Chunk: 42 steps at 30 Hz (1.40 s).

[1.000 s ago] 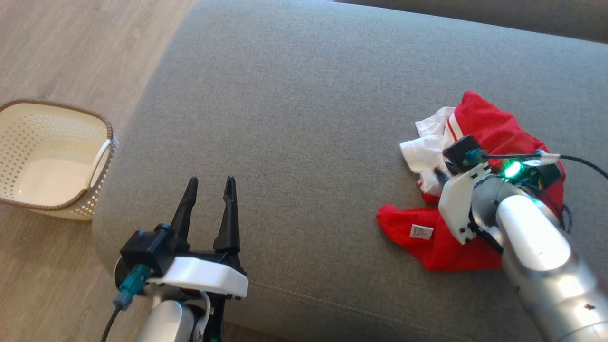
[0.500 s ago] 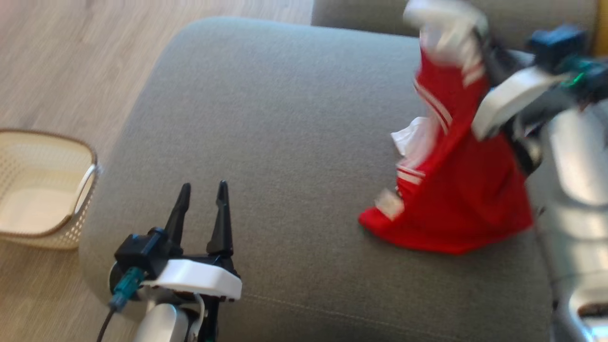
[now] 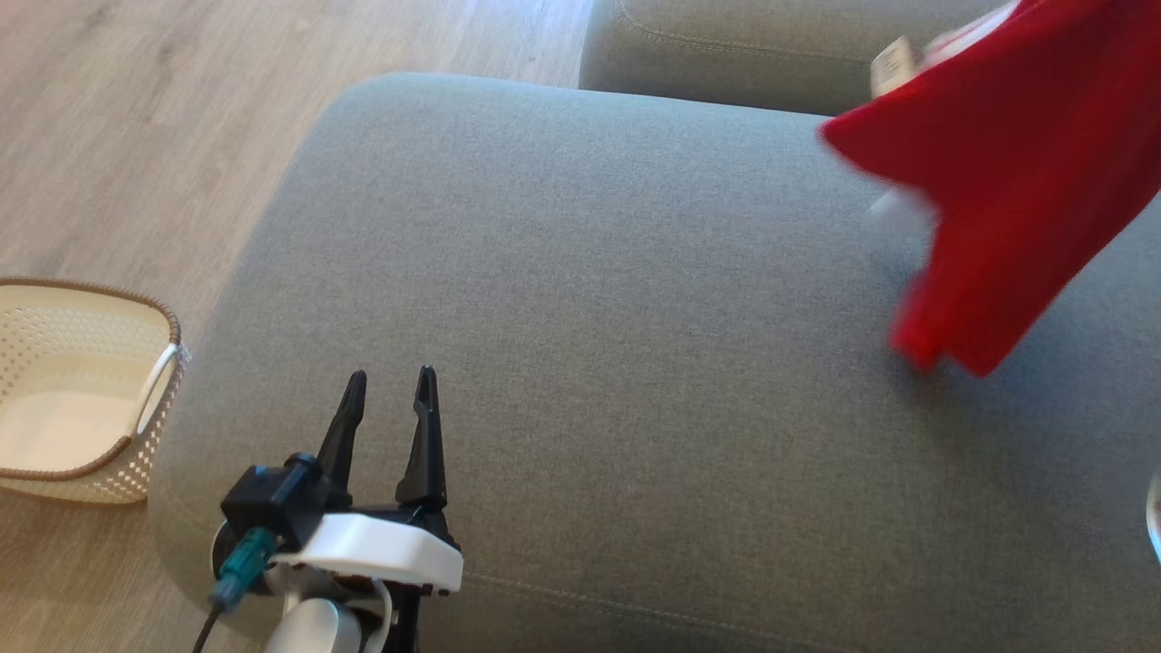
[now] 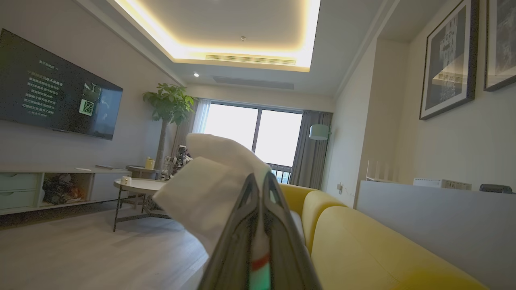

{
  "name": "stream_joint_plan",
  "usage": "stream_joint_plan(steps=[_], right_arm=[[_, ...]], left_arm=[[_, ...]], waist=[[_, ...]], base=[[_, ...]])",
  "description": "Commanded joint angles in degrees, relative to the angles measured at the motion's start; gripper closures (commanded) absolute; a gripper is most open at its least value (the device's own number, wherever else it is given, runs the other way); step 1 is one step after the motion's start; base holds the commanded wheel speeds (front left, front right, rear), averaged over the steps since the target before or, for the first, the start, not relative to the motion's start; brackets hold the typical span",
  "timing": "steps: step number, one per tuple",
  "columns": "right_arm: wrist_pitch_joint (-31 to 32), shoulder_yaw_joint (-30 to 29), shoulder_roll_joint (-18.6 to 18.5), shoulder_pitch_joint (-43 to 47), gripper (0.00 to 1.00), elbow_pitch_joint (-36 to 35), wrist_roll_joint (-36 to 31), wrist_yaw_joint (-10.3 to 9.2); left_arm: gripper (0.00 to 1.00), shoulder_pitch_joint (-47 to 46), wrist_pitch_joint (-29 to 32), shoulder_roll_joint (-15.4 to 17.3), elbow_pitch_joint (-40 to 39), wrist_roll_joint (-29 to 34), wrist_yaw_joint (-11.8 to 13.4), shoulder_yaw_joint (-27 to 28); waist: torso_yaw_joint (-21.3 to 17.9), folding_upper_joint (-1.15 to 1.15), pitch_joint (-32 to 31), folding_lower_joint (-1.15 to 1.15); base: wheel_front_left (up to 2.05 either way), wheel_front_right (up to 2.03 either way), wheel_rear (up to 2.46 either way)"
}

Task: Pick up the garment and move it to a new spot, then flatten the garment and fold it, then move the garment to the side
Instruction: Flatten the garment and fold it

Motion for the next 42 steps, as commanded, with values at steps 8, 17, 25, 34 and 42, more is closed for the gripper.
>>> stream_joint_plan(steps=[8,17,25,34,42], right_arm=[[-1.52,13.81,7.68,0.2,1.0,-0.31,1.0,-0.02],[-1.21,34.16,11.12,11.59,0.0,12.35,11.54,-0.02],[0.85,45.95,11.12,13.63,0.0,14.36,23.53,-0.02],[-2.52,39.74,5.6,13.83,0.0,14.37,24.5,-0.02],[-5.2,27.72,0.71,25.15,0.0,2.38,23.06,-0.02]], left_arm=[[0.0,-1.44,-0.31,0.03,-2.33,-0.43,-0.02,1.38],[0.0,-3.62,-0.31,0.03,-1.7,-0.61,-0.15,-1.02],[0.0,-2.69,-0.32,0.03,-1.29,-0.05,0.13,-0.34],[0.0,-2.12,-0.32,0.03,-2.55,0.68,-0.33,1.52],[0.0,-2.08,-0.32,0.03,-4.09,1.01,-0.05,3.26]], waist=[[0.38,0.0,0.92,0.0],[2.86,0.0,2.98,0.0],[2.31,0.0,1.73,0.0],[-2.99,0.0,-0.55,0.0],[-9.23,0.0,-1.17,0.0]], base=[[0.0,0.0,0.0],[0.0,0.0,0.0],[0.0,0.0,0.0],[0.0,0.0,0.0],[0.0,0.0,0.0]])
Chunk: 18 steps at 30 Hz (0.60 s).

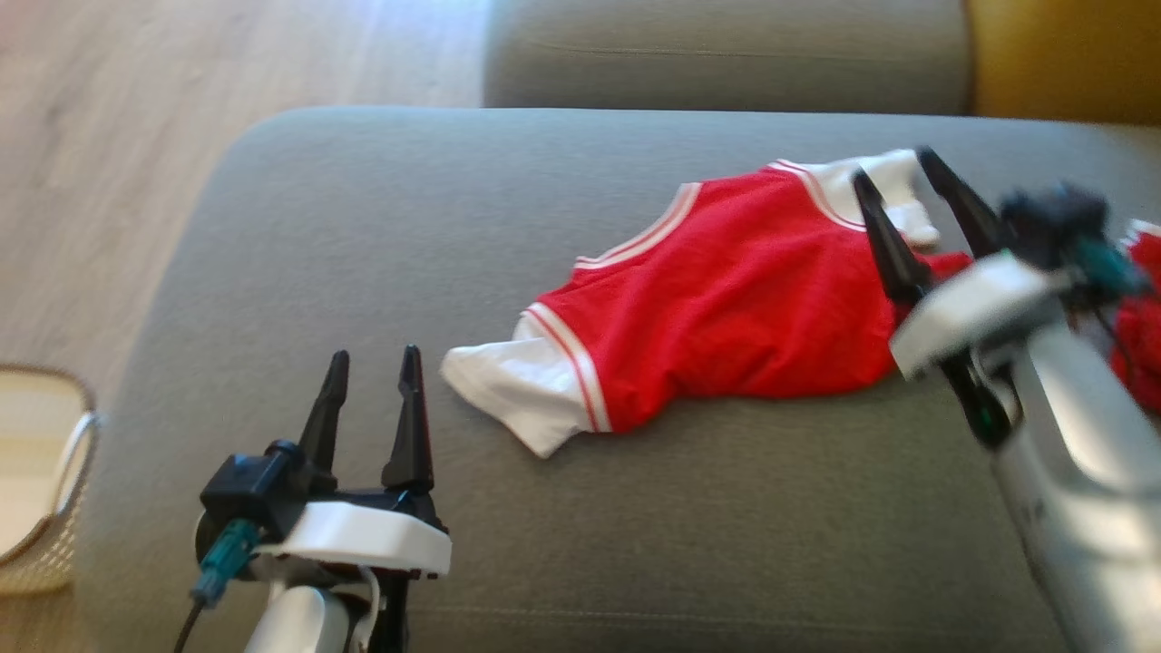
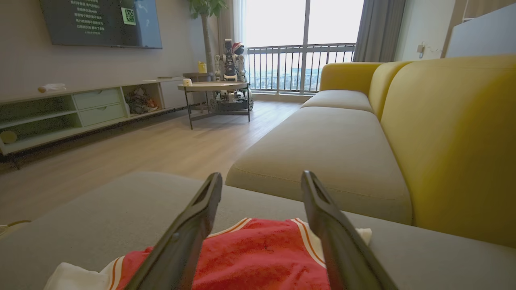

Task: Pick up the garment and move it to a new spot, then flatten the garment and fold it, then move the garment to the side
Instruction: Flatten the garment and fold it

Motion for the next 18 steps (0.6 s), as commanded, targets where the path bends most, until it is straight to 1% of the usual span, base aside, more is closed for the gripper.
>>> stream_joint_plan(steps=[1,3,5,9,13,18], right_arm=[[-0.62,-0.12,-0.04,1.21,0.0,-2.64,-0.42,-0.02],[-0.66,-3.59,0.13,5.39,0.0,-6.99,-1.45,-0.02],[-0.68,-7.4,1.05,9.68,0.0,-11.17,-2.81,-0.02],[-0.69,-13.43,4.75,17.39,0.0,-16.67,-4.86,-0.02],[0.07,-15.94,7.29,21.34,0.0,-19.79,-6.84,-0.02],[2.02,-17.54,8.38,21.34,0.0,-22.04,-7.46,-0.02]], left_arm=[[0.0,-1.35,-0.3,0.03,-1.97,0.78,-0.09,2.19],[0.0,-1.18,-0.3,0.03,-1.74,0.94,-0.11,2.76],[0.0,-0.93,-0.3,0.03,-1.53,1.01,-0.17,3.18],[0.0,-0.41,-0.3,0.03,-1.07,1.05,-0.18,3.4],[0.0,-0.38,-0.3,0.03,-0.56,1.18,-0.22,2.94],[0.0,-1.27,-0.3,0.03,-0.23,1.34,-0.51,2.13]], waist=[[-2.01,0.0,0.14,0.0],[-3.32,0.0,0.39,0.0],[-4.33,0.0,0.5,0.0],[-5.52,0.0,0.79,0.0],[-5.95,0.0,1.27,0.0],[-5.36,0.0,2.3,0.0]], base=[[0.0,0.0,0.0],[0.0,0.0,0.0],[0.0,0.0,0.0],[0.0,0.0,0.0],[0.0,0.0,0.0],[0.0,0.0,0.0]])
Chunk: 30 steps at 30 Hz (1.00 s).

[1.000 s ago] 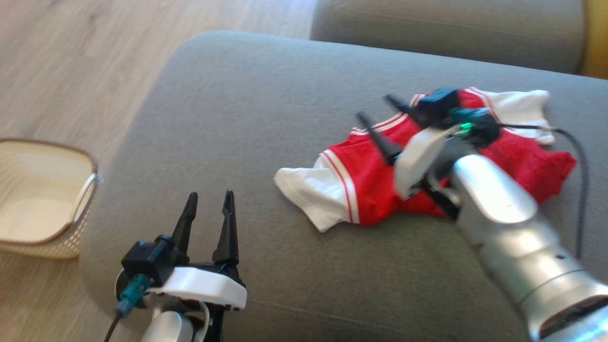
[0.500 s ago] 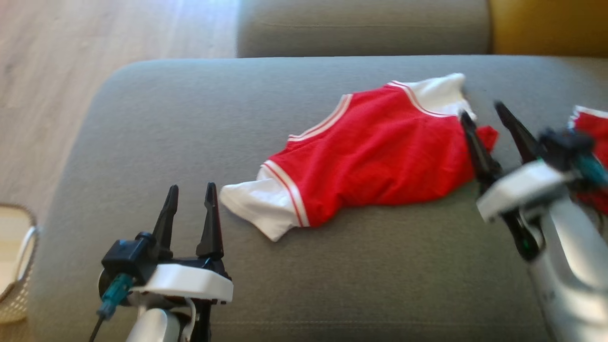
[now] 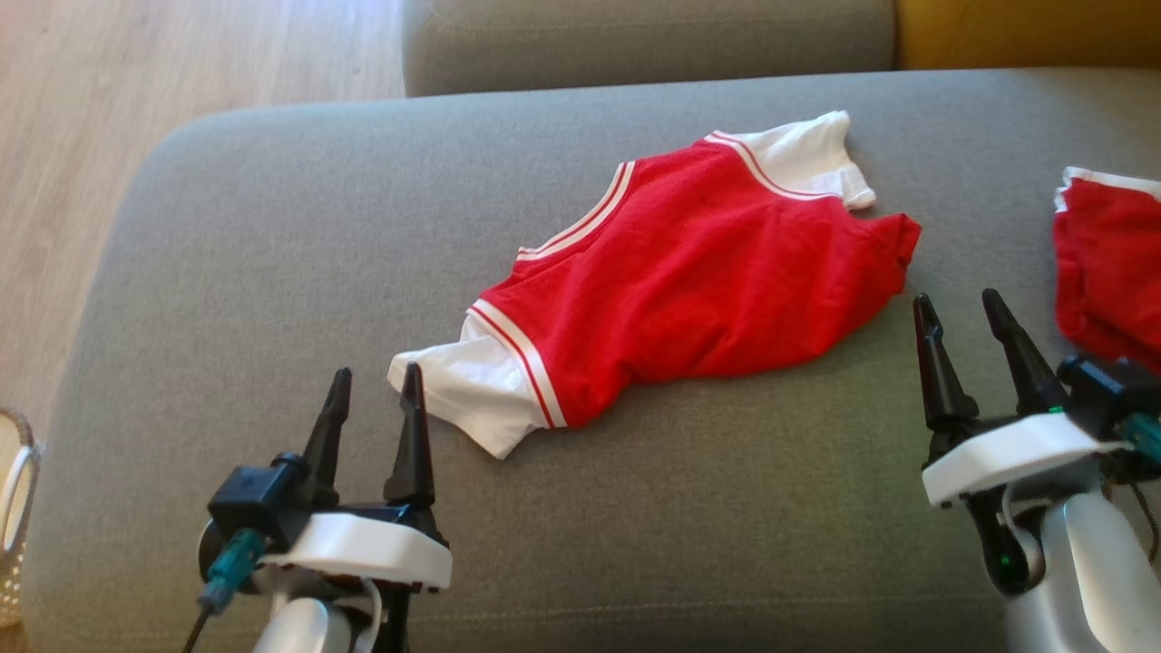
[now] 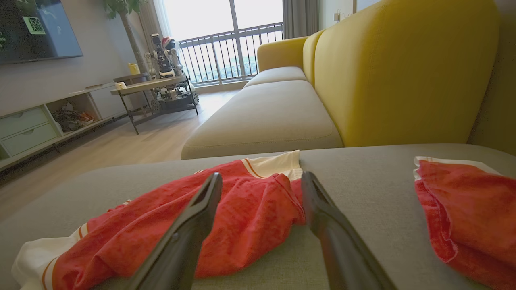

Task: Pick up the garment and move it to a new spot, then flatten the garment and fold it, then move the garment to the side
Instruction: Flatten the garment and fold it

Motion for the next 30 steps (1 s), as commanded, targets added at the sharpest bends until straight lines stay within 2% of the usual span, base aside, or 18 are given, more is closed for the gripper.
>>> stream_joint_plan(steps=[1,7,12,14,23,30], right_arm=[[0.86,0.85,-0.01,-3.21,0.0,-2.44,-0.52,-0.02],[5.74,-1.56,-1.99,-10.88,0.0,-0.46,1.2,-0.02],[11.03,-3.36,-6.69,-21.87,0.0,7.76,1.07,-0.02],[11.84,-3.83,-7.37,-23.85,0.0,9.6,0.99,-0.02],[19.92,-6.4,-14.48,-39.03,0.0,29.38,-2.18,-0.02],[25.04,-4.78,-18.71,-46.31,0.0,39.82,-5.28,-0.02]], left_arm=[[0.0,-2.57,-0.3,0.03,-1.6,0.65,-0.46,1.17],[0.0,-4.41,-0.3,0.03,-1.47,0.84,-0.55,-1.23],[0.0,-6.7,-0.3,0.03,-1.75,0.24,0.22,-3.11],[0.0,-6.99,-0.3,0.03,-1.84,0.12,0.33,-3.43],[0.0,-10.52,-0.3,0.03,-3.61,-2.04,1.81,-7.43],[0.0,-12.33,-0.3,0.03,-4.84,-3.06,3.11,-9.3]], waist=[[0.6,0.0,0.81,0.0],[3.44,0.0,4.31,0.0],[7.55,0.0,8.44,0.0],[8.2,0.0,9.19,0.0],[14.08,0.0,15.72,0.0],[16.88,0.0,18.91,0.0]], base=[[0.0,0.0,0.0],[0.0,0.0,0.0],[0.0,0.0,0.0],[0.0,0.0,0.0],[0.0,0.0,0.0],[0.0,0.0,0.0]])
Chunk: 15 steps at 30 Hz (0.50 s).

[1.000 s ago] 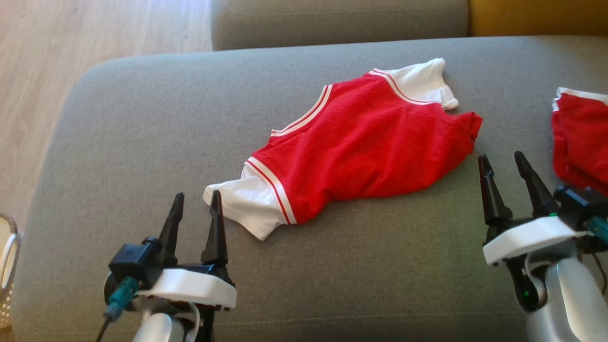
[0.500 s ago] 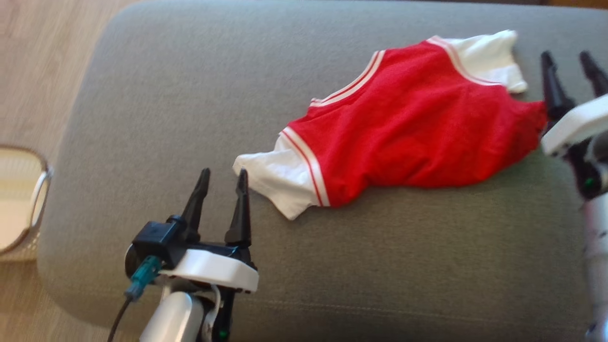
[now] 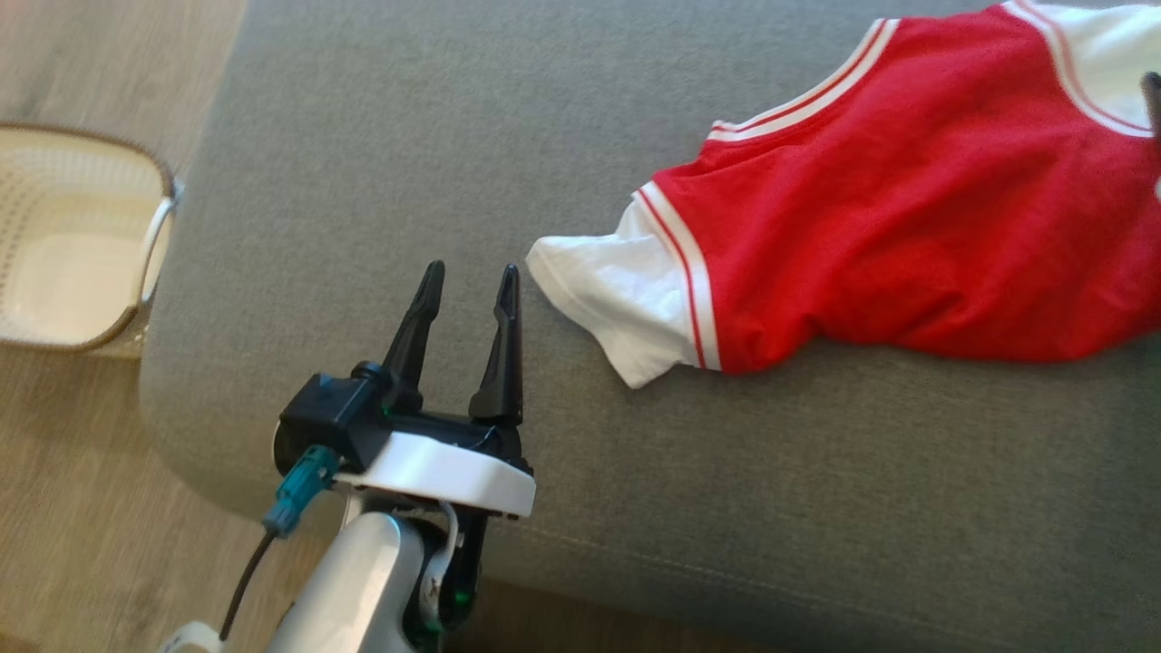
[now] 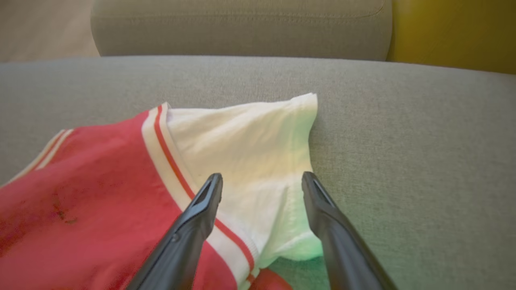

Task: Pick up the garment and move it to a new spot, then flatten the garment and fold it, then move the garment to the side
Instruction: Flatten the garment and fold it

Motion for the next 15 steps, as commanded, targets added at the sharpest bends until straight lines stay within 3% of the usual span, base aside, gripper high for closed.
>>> stream_joint_plan(steps=[1,5,11,12,13,15], right_arm=[[0.21,0.89,-1.44,-1.65,0.0,-1.02,-0.89,-0.02],[0.22,1.5,-2.87,-3.51,0.0,2.93,-3.0,-0.02],[1.99,2.99,-2.02,-5.12,0.0,7.95,-2.0,-0.02],[2.29,3.28,-1.95,-5.25,0.58,8.54,-1.7,-0.02],[2.37,3.77,-1.89,-5.35,1.0,8.91,-1.53,-0.02],[1.81,4.72,-1.71,-5.59,1.0,9.19,-0.97,-0.02]], left_arm=[[0.0,-1.65,-0.3,0.16,-2.32,-0.27,0.43,1.43],[0.0,-1.94,-0.3,0.16,-2.47,-0.61,0.91,0.78],[0.0,-2.17,-0.3,0.16,-2.5,-0.7,1.24,0.74],[0.0,-2.21,-0.3,0.16,-2.47,-0.68,1.31,0.77],[0.0,-2.25,-0.3,0.16,-2.46,-0.65,1.36,0.78],[0.0,-2.36,-0.3,0.16,-2.44,-0.6,1.44,0.79]], waist=[[1.26,0.0,1.21,-0.01],[2.05,0.0,1.76,-0.01],[2.22,0.0,2.08,-0.01],[2.16,0.0,2.05,-0.01],[2.09,0.0,2.02,-0.01],[1.91,0.0,1.97,-0.01]], base=[[0.0,0.0,0.0],[0.0,0.0,0.0],[0.0,0.0,0.0],[0.0,0.0,0.0],[0.0,0.0,0.0],[0.0,0.0,0.0]])
